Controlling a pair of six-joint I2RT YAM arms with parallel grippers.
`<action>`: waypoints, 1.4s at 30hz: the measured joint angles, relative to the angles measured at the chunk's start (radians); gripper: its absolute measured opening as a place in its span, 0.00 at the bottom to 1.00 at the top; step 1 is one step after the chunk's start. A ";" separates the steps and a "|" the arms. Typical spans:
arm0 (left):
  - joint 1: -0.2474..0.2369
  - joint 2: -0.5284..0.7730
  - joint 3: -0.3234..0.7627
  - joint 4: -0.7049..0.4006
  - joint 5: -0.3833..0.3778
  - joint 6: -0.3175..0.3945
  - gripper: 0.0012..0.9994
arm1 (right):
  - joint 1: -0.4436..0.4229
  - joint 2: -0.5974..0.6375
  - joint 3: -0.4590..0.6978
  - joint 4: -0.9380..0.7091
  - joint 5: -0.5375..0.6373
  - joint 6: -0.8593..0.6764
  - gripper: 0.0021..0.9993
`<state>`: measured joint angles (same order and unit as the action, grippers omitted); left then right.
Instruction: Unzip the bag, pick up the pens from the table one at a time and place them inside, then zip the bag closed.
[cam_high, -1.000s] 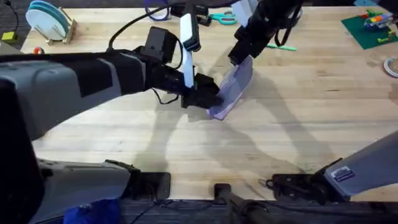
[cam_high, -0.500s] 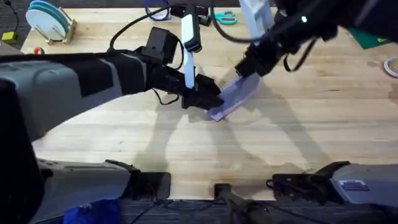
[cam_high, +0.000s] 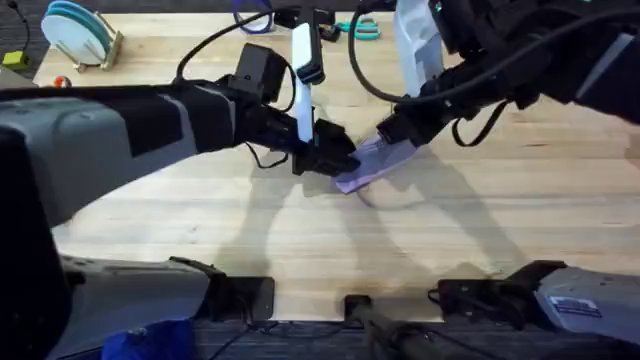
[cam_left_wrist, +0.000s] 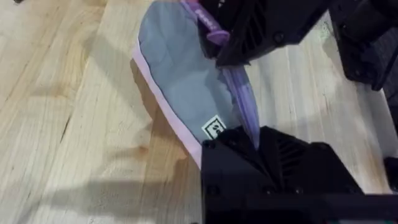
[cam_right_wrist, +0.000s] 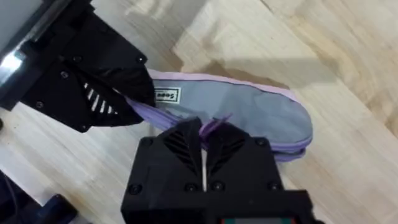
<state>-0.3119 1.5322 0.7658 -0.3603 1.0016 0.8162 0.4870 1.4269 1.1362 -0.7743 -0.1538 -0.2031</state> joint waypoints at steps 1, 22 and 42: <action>0.000 0.000 0.000 0.000 0.000 0.000 0.04 | 0.004 0.000 0.000 -0.001 0.002 0.006 0.03; 0.000 0.000 0.000 -0.003 0.000 0.000 0.04 | 0.181 0.000 -0.006 0.056 0.057 0.111 0.03; 0.003 0.000 0.000 0.000 -0.003 0.008 0.04 | 0.284 0.004 -0.017 0.135 0.098 0.218 0.03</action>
<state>-0.3086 1.5322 0.7658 -0.3603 0.9989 0.8240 0.7707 1.4311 1.1196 -0.6394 -0.0555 0.0150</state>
